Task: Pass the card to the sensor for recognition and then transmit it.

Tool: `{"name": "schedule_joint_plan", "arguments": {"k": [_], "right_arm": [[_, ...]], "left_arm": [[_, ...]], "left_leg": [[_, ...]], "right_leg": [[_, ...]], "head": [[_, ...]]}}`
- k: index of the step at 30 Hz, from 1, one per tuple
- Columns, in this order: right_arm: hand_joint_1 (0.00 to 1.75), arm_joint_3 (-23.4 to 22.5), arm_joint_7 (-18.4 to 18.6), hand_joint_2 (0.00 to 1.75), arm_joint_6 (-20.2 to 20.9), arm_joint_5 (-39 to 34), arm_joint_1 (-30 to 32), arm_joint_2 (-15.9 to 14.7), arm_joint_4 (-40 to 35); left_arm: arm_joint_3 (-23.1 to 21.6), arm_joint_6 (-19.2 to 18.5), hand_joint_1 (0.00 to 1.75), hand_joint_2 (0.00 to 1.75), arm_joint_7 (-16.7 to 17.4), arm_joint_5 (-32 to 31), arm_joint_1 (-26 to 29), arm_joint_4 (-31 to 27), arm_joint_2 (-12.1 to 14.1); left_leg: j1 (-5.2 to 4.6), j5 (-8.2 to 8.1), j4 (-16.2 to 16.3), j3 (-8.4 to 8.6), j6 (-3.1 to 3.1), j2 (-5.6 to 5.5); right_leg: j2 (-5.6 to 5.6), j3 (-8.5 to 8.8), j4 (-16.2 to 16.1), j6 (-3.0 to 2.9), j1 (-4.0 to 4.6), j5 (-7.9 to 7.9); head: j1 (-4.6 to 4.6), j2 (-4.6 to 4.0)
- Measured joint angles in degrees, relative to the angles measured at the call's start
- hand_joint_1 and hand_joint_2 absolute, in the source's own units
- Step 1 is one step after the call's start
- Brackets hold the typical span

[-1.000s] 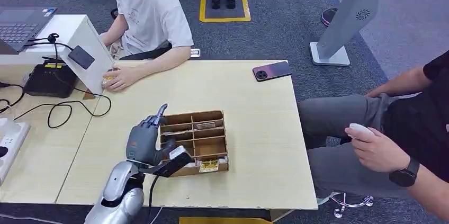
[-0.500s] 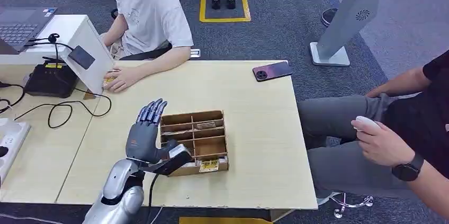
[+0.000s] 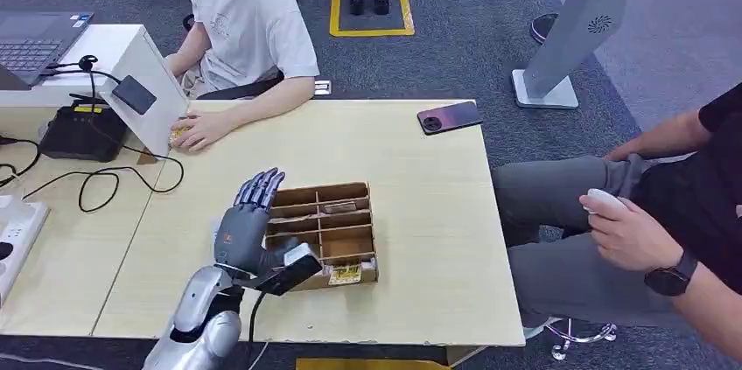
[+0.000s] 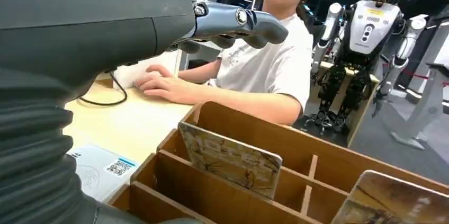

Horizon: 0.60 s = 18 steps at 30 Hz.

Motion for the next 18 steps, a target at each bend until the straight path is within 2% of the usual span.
{"name": "schedule_joint_plan", "arguments": {"k": [11,12,13,18], "right_arm": [[0.00,-0.02,0.00,0.00,0.00,0.11,-0.01,0.00,0.00],[0.00,-0.02,0.00,0.00,0.00,0.15,-0.01,0.00,0.00],[0.00,-0.02,-0.02,0.00,0.00,0.15,0.00,0.00,0.00],[0.00,-0.02,0.04,0.00,0.00,0.30,-0.03,0.00,0.00]], "left_arm": [[-0.20,-0.04,0.00,1.75,0.00,0.48,0.01,-0.02,-0.04],[-0.20,-0.07,0.12,1.75,0.02,0.57,0.01,-0.02,-0.07],[-0.20,-0.07,1.73,1.75,0.02,0.81,0.01,-0.02,-0.09],[-0.20,-0.70,1.75,1.75,0.44,1.25,0.03,0.44,-0.09]], "left_leg": [[0.00,0.00,0.00,0.00,0.00,0.00],[0.00,0.00,0.00,0.00,0.00,0.00],[0.00,0.00,0.00,0.00,0.00,0.00],[0.00,0.00,0.00,-0.01,0.00,0.00]], "right_leg": [[0.00,0.00,0.00,0.00,0.00,0.00],[0.00,0.00,0.00,0.00,0.00,0.00],[0.00,0.00,0.00,0.00,0.00,0.00],[0.00,0.00,0.00,0.00,0.00,0.00]], "head": [[0.00,0.00],[0.00,0.00],[0.00,0.00],[0.00,0.02]]}}
